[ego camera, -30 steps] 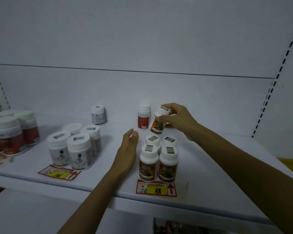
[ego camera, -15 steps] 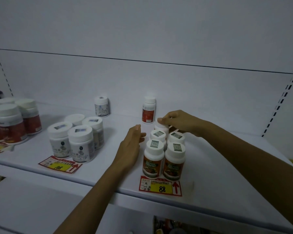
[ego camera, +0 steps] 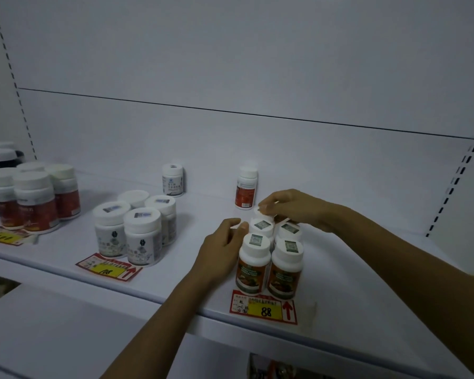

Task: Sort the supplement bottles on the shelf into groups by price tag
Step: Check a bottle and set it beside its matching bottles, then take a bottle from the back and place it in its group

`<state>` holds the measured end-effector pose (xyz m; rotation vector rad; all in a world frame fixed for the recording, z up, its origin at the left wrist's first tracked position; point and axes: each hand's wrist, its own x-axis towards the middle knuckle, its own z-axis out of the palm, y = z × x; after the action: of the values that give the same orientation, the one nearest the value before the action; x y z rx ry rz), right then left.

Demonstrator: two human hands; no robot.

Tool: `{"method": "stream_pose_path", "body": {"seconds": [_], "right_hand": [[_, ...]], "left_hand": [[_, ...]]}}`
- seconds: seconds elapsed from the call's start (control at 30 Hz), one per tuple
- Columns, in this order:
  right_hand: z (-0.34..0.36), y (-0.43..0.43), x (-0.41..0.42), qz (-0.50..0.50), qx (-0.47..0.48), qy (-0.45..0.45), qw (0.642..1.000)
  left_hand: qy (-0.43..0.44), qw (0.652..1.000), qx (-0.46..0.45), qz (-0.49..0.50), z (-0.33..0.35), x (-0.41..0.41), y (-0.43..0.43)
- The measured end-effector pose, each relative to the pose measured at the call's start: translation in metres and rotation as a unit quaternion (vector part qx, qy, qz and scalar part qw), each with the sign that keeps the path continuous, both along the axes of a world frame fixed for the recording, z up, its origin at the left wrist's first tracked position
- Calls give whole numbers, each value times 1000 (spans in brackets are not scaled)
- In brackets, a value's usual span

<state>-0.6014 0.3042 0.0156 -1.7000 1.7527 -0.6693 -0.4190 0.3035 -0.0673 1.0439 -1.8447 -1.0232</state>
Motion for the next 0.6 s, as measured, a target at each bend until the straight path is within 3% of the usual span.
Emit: {"method": "stream_pose_path", "body": {"seconds": [0.23, 0.4, 0.6], "right_hand": [[9, 16, 11, 42, -29, 52, 997], [21, 24, 13, 3, -101, 38, 994], [34, 13, 27, -30, -239, 21, 970]], "left_hand": [[3, 1000, -9, -2, 3, 1, 2], [46, 998, 43, -5, 15, -1, 0], [13, 999, -40, -10, 68, -7, -19]]}}
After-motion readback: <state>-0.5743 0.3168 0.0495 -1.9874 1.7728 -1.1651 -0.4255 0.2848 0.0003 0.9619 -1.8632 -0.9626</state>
